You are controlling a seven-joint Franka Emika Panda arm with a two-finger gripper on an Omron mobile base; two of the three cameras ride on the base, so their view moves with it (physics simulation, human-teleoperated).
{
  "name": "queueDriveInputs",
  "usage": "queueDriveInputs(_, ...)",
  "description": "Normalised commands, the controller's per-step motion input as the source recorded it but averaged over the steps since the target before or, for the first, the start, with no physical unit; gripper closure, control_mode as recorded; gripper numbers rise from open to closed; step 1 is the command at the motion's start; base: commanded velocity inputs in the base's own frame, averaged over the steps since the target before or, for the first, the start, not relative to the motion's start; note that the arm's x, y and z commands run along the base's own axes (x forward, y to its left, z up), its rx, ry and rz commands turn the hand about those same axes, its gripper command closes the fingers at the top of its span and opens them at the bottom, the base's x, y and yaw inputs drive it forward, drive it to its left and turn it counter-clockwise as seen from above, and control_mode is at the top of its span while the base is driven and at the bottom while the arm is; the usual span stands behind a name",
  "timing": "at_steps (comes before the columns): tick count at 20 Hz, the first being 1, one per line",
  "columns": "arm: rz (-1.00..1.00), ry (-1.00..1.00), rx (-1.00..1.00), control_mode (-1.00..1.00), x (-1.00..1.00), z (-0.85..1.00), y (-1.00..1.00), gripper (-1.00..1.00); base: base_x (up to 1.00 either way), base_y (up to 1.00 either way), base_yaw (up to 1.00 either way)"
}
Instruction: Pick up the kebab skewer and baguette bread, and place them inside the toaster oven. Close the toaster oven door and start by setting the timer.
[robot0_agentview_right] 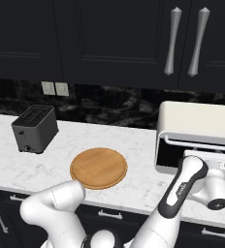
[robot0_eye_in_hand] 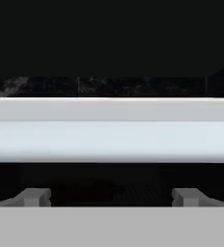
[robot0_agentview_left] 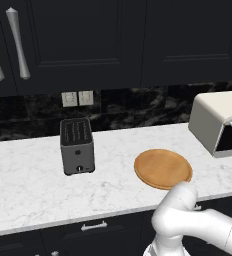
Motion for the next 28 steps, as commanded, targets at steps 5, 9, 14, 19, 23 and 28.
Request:
queueDriveInputs(5, 0.0, 0.0, 0.0, -1.0, 0.39, -0.04, 0.19, -1.0, 0.0, 0.0, 0.0)
queueDriveInputs(9, 0.0, 0.0, 0.0, -1.0, 0.23, 0.0, 0.11, -1.0, 0.0, 0.0, 0.0)
queueDriveInputs(14, 0.0, 0.01, 0.0, -1.0, 0.02, 0.0, 0.06, -1.0, 0.0, 0.0, 0.0)
queueDriveInputs(19, 0.0, 0.0, 0.0, -1.0, -0.09, 0.0, -0.03, -1.0, 0.0, 0.0, 0.0)
queueDriveInputs(23, 0.01, 0.0, 0.0, -1.0, -0.17, 0.0, -0.38, -1.0, 0.0, 0.0, 0.0)
queueDriveInputs(28, 0.0, 0.0, 0.02, -1.0, -0.27, 0.0, -0.66, -1.0, 0.0, 0.0, 0.0)
